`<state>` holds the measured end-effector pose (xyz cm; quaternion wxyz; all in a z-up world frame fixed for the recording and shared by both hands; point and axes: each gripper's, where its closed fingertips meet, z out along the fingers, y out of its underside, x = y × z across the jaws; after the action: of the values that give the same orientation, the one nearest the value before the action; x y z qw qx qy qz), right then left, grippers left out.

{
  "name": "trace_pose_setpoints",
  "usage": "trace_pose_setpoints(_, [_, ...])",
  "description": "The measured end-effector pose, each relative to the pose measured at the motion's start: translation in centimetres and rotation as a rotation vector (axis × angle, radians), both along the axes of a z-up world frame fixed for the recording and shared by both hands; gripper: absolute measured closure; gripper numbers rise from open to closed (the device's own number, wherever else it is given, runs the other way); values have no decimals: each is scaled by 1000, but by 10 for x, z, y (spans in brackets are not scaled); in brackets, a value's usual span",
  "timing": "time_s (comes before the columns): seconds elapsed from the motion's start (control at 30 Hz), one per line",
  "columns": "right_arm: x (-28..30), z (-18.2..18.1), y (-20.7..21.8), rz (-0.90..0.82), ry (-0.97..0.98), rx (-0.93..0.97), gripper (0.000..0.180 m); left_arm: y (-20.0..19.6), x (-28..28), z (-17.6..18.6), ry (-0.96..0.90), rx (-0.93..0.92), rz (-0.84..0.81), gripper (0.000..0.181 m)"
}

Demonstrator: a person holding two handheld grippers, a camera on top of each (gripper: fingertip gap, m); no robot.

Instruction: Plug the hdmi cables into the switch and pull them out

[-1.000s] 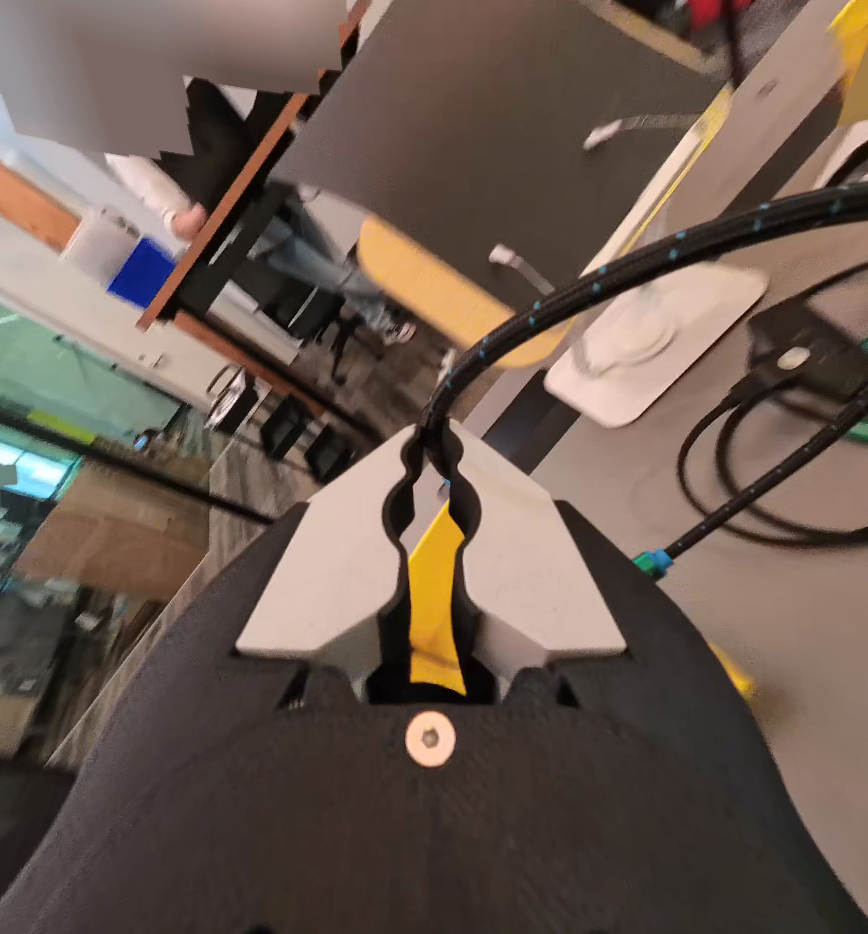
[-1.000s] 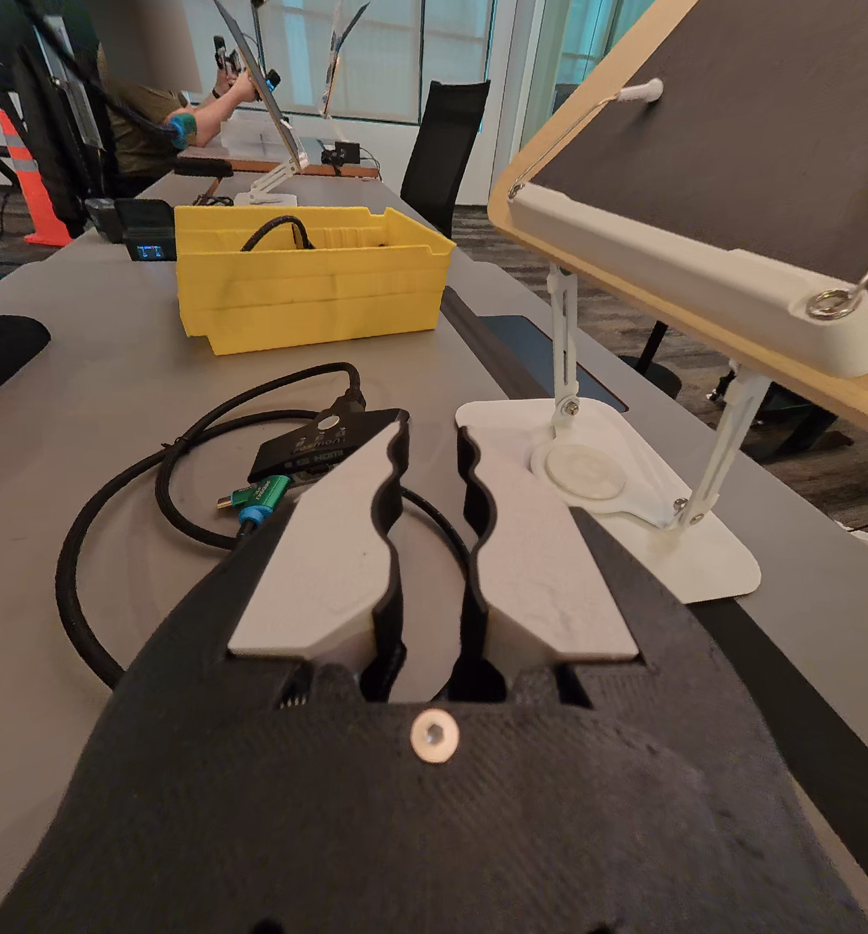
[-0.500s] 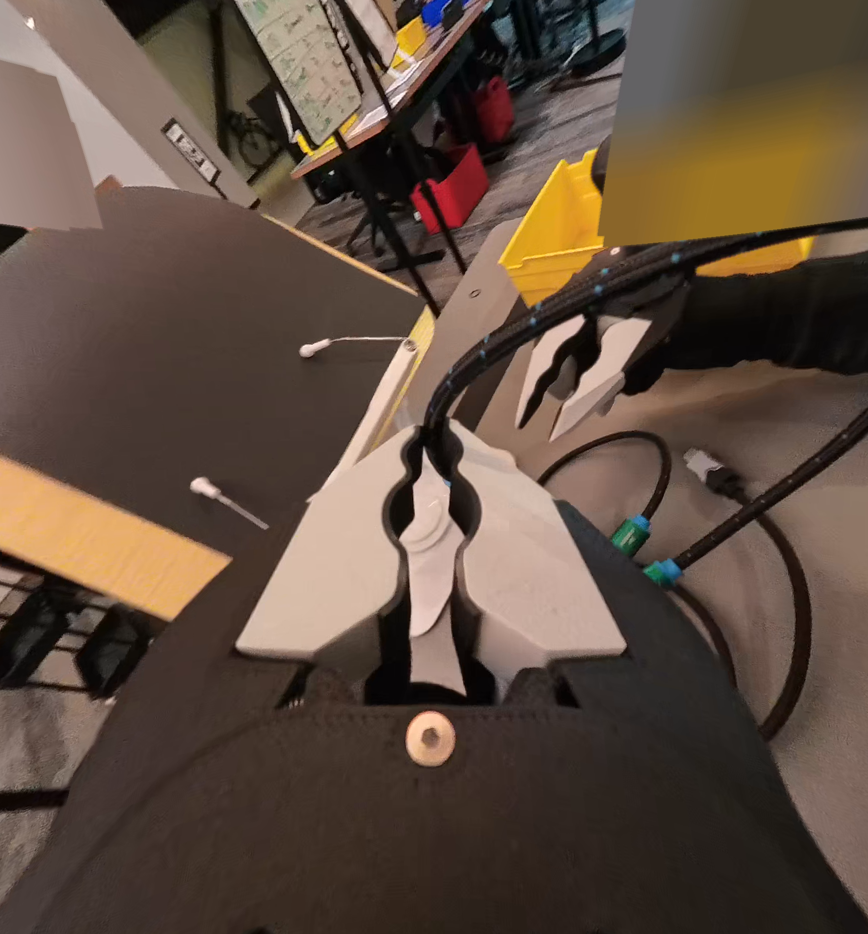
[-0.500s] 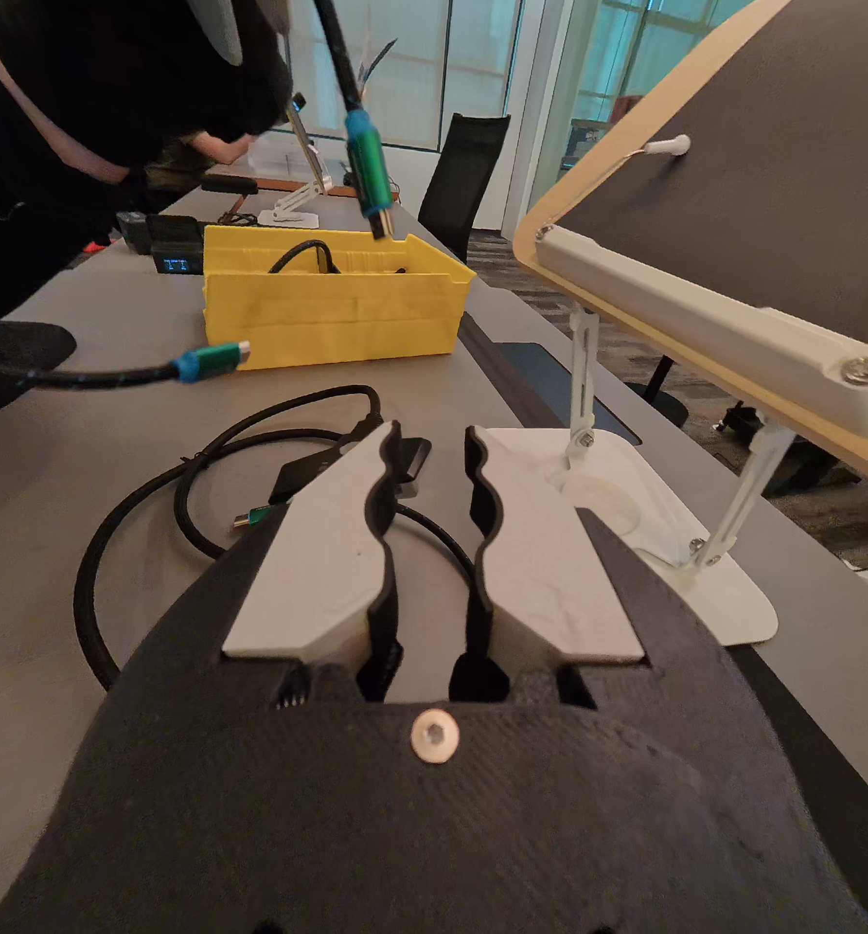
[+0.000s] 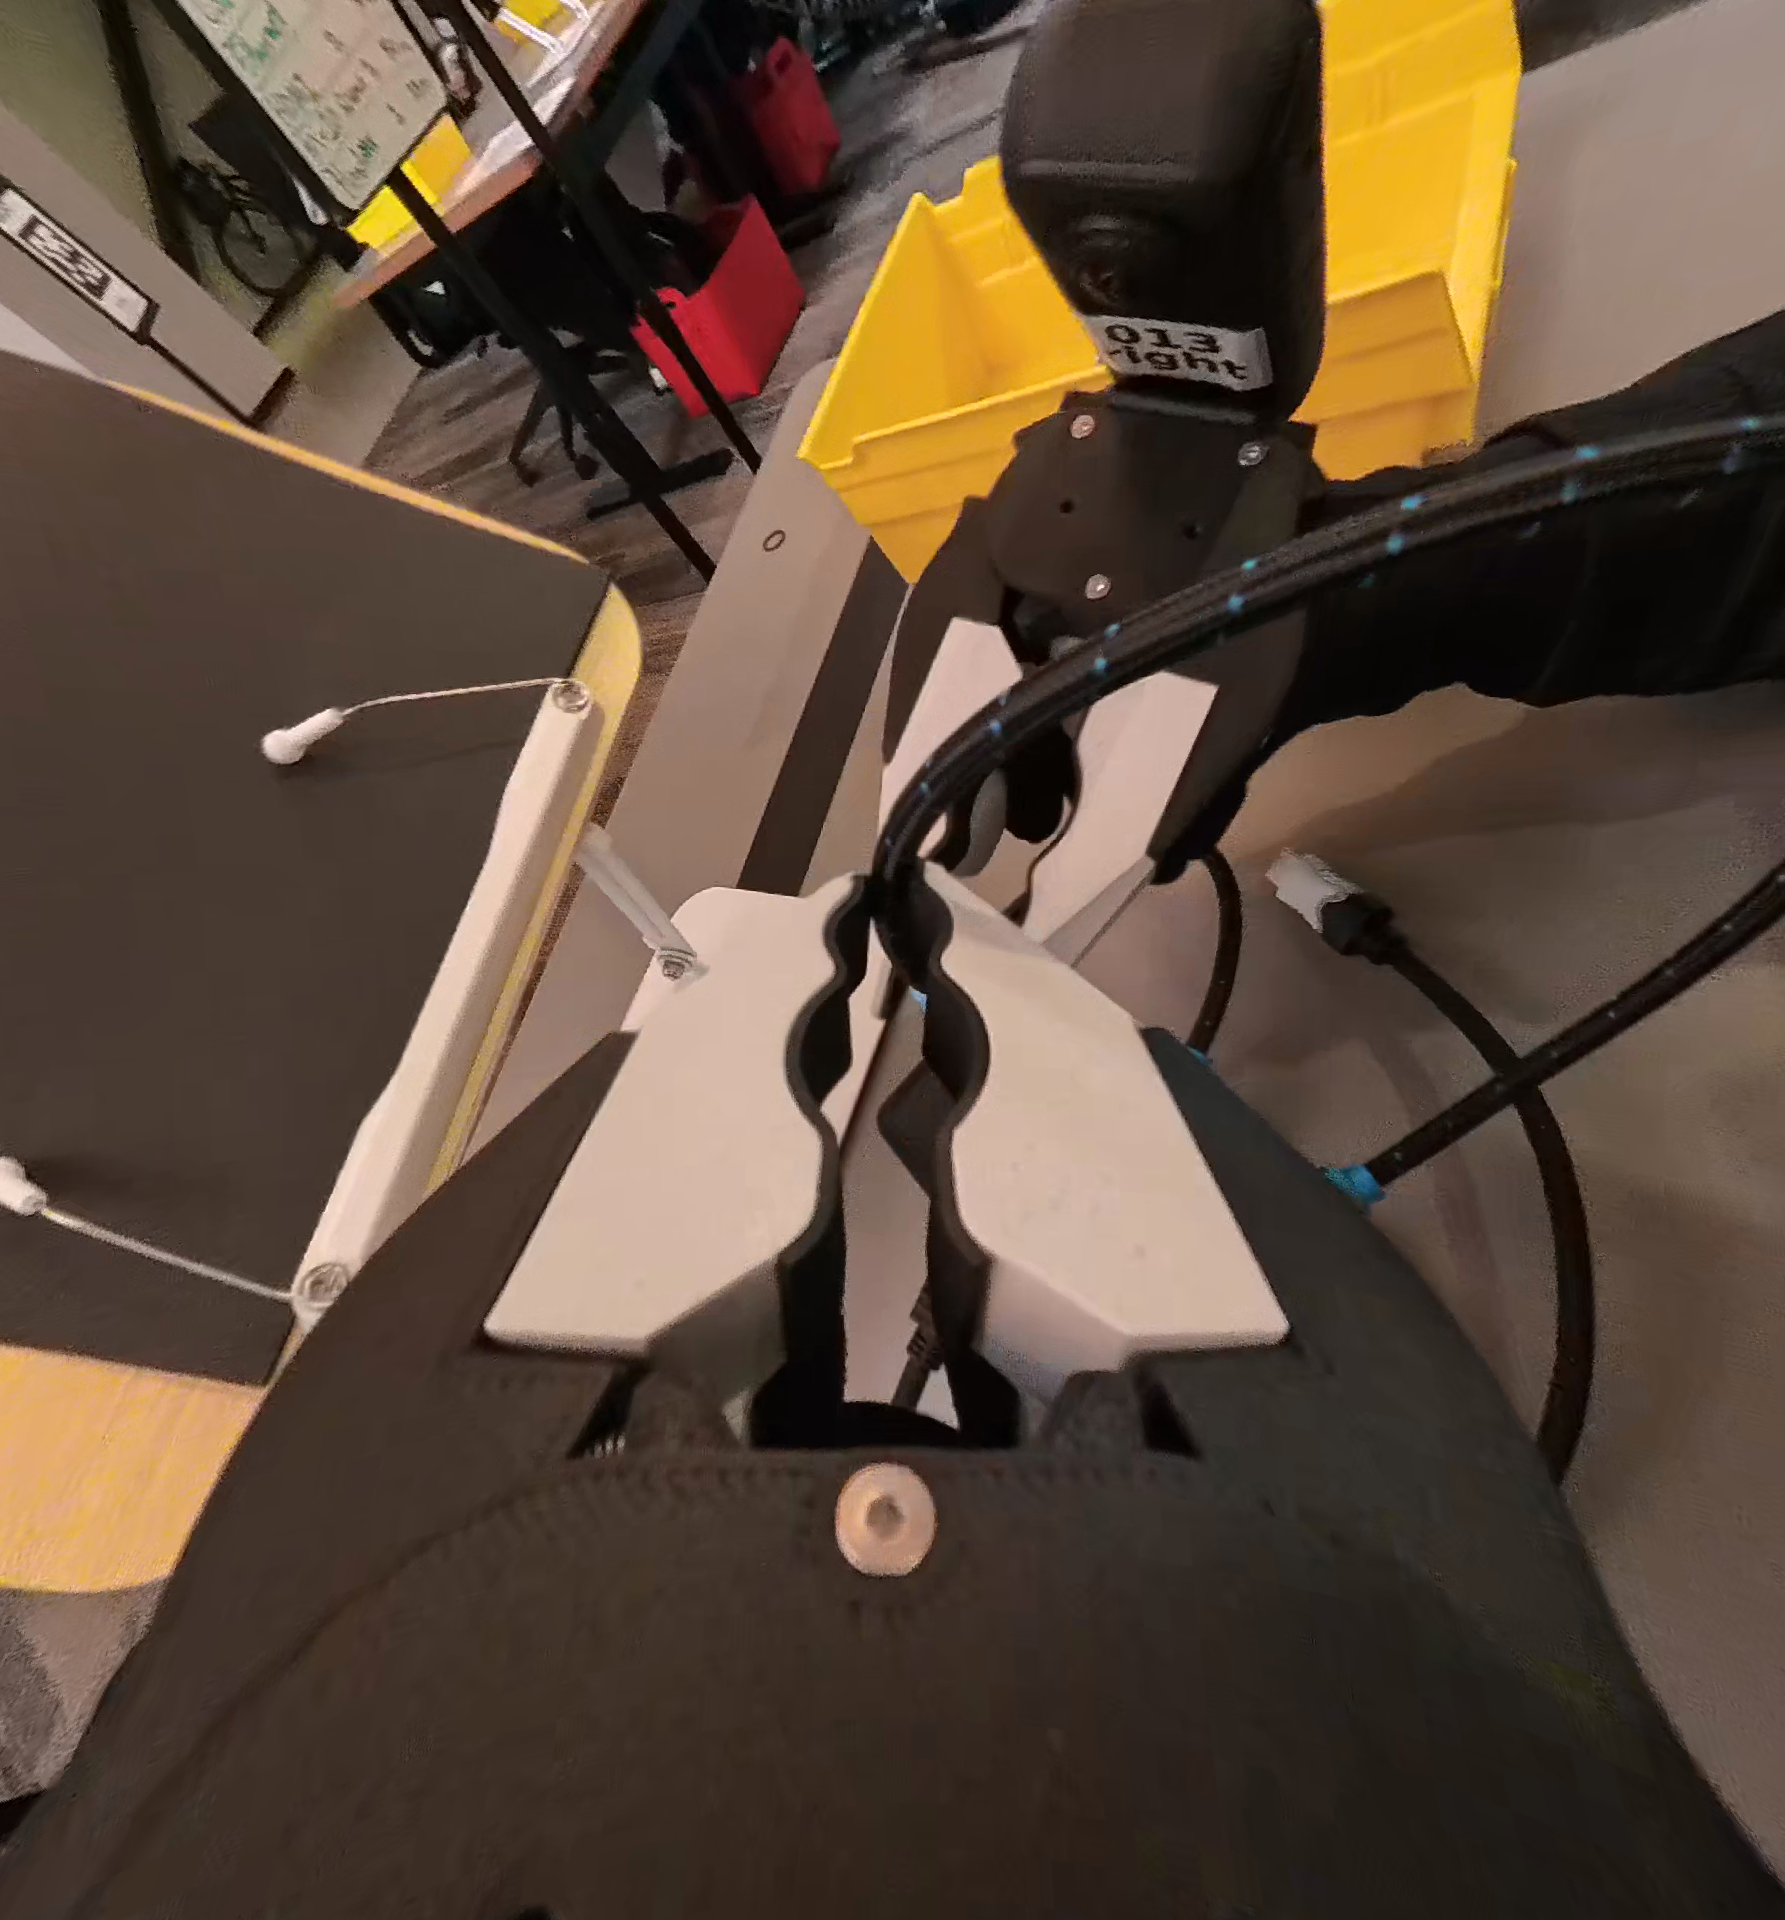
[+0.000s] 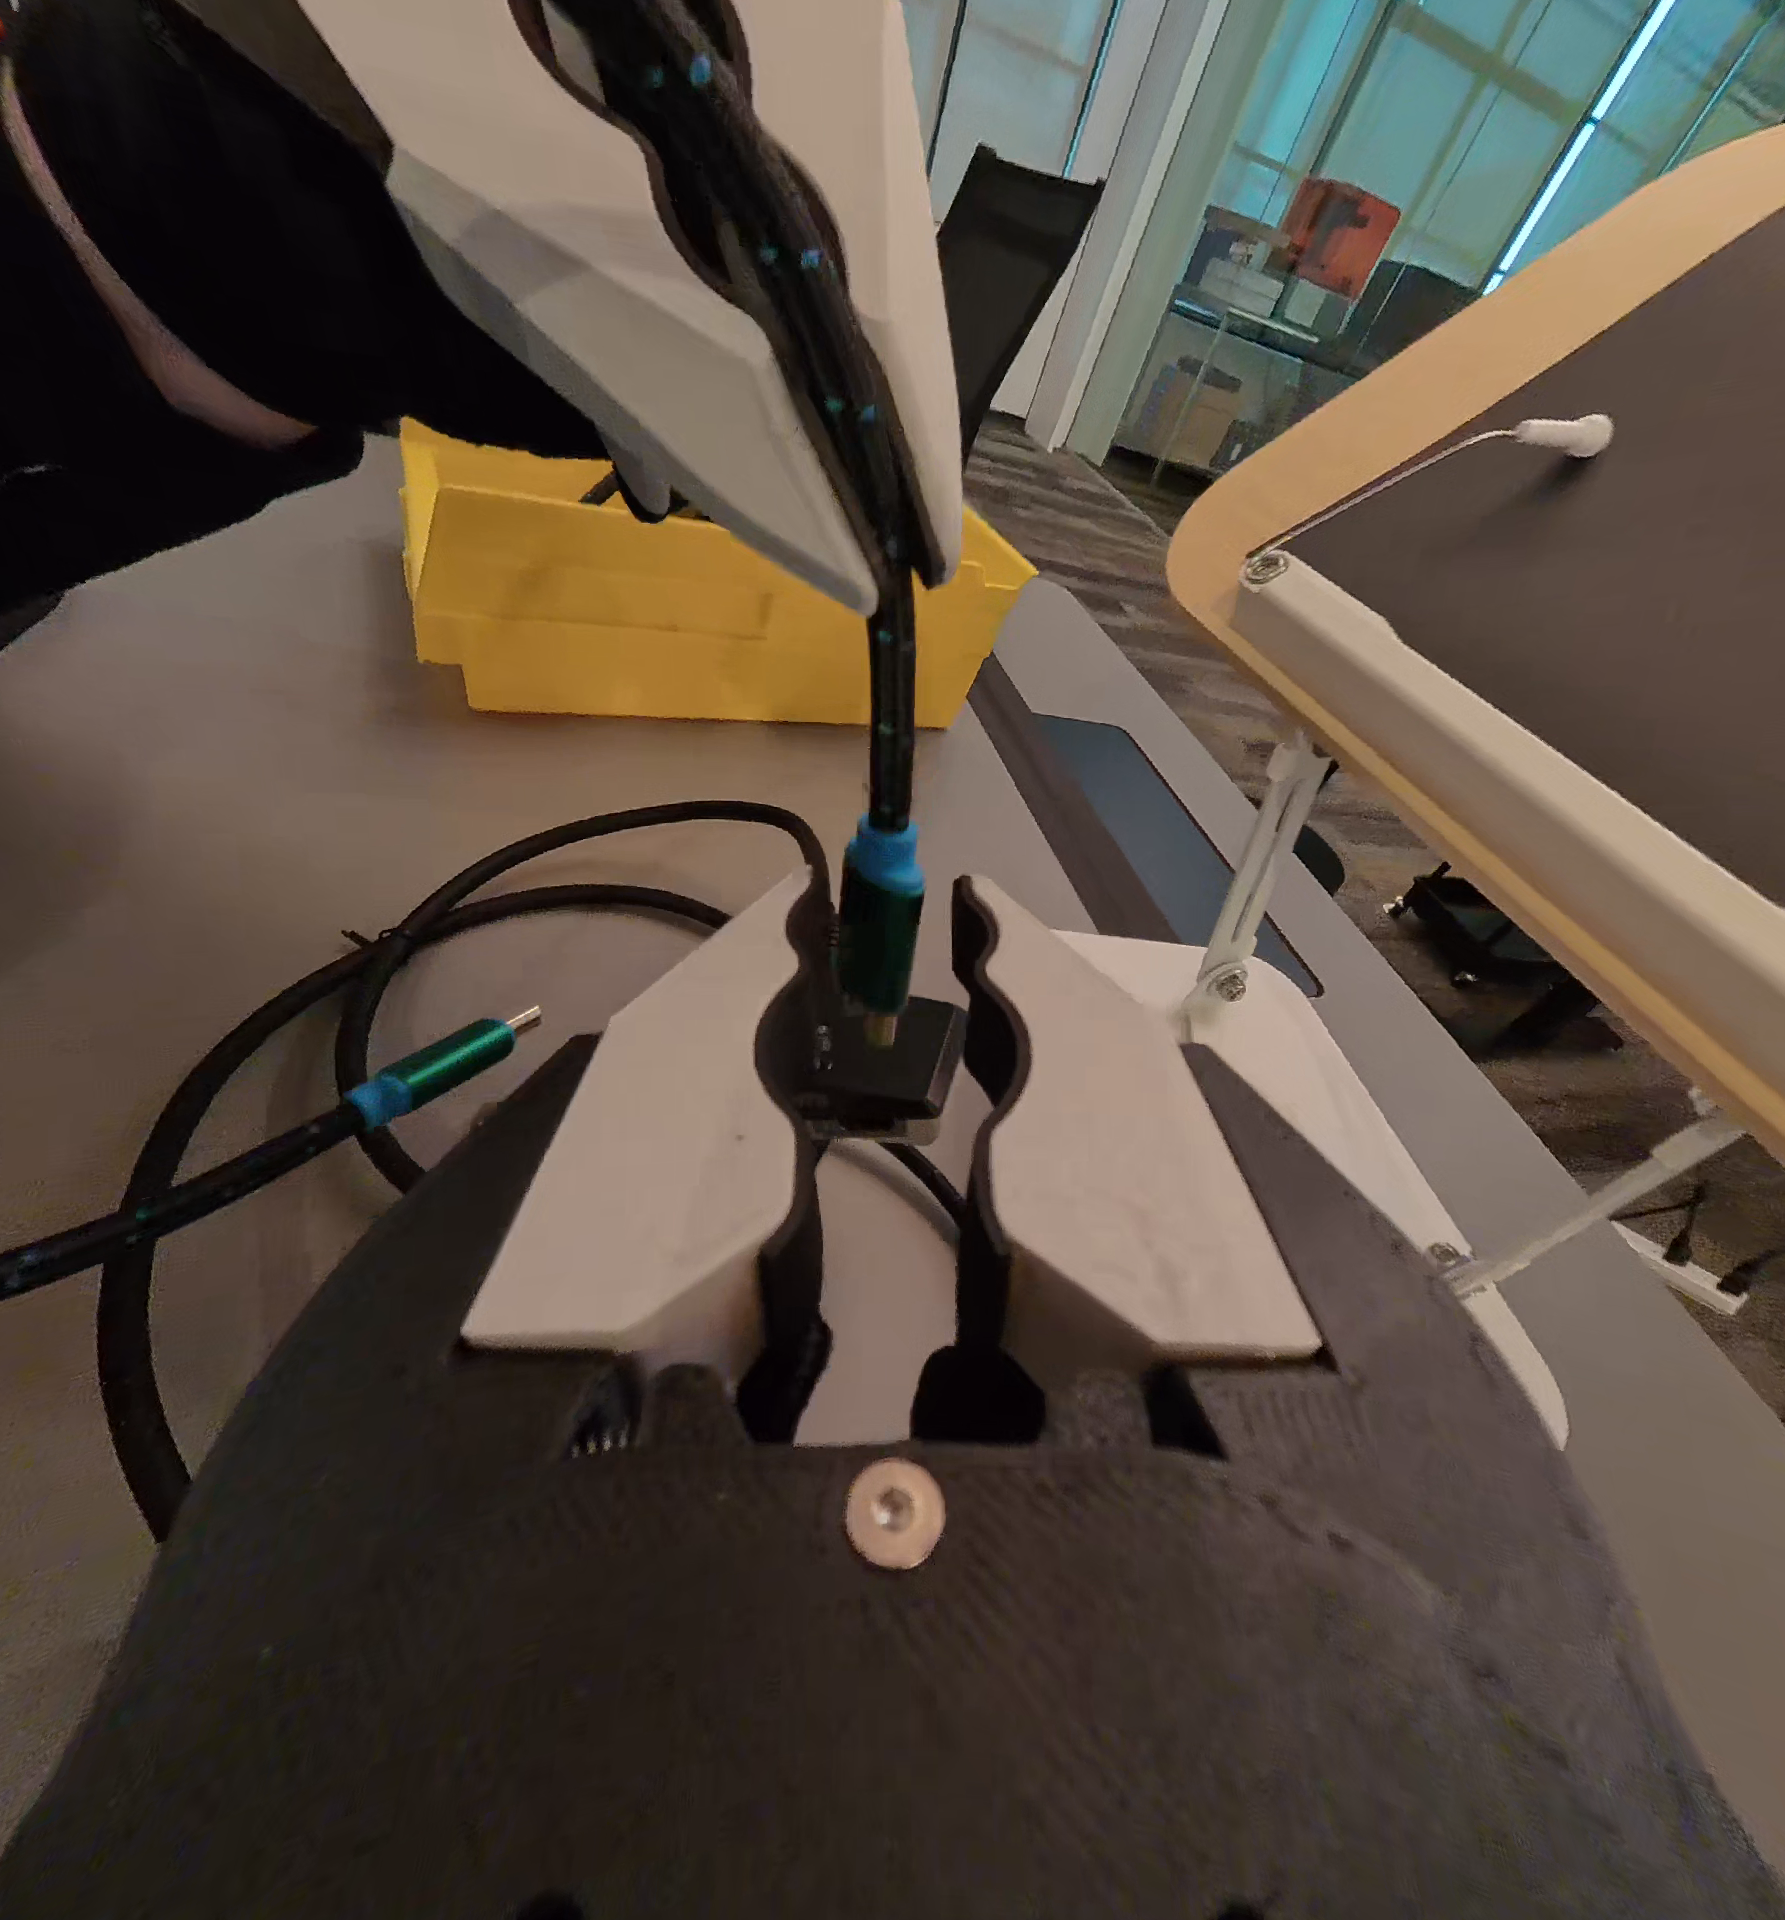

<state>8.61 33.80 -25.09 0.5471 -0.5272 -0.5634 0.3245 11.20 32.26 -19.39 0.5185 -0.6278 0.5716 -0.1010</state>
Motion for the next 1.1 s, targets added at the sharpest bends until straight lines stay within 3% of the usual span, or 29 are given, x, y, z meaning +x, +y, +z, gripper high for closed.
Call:
trace_pose_setpoints(0.2, [0, -4, -4, 27, -22, -19, 168, -7, 11, -9, 29, -21, -29, 174])
trace_pose_setpoints(0.4, [9, 16, -3, 71, 137, -124, 169, -1, 9, -11, -13, -74, -3, 122])
trace_pose_setpoints(0.5, [15, 27, -2, 90, 220, -172, 169, 0, 6, -12, -59, -128, -16, 117])
trace_pose_setpoints(0.9, [24, 50, -7, 174, 398, -270, 170, 14, 20, -47, -51, -165, 2, 137])
trace_pose_setpoints(1.1, [21, 50, -11, 203, 396, -270, 169, 16, 20, -44, -104, -168, 1, 172])
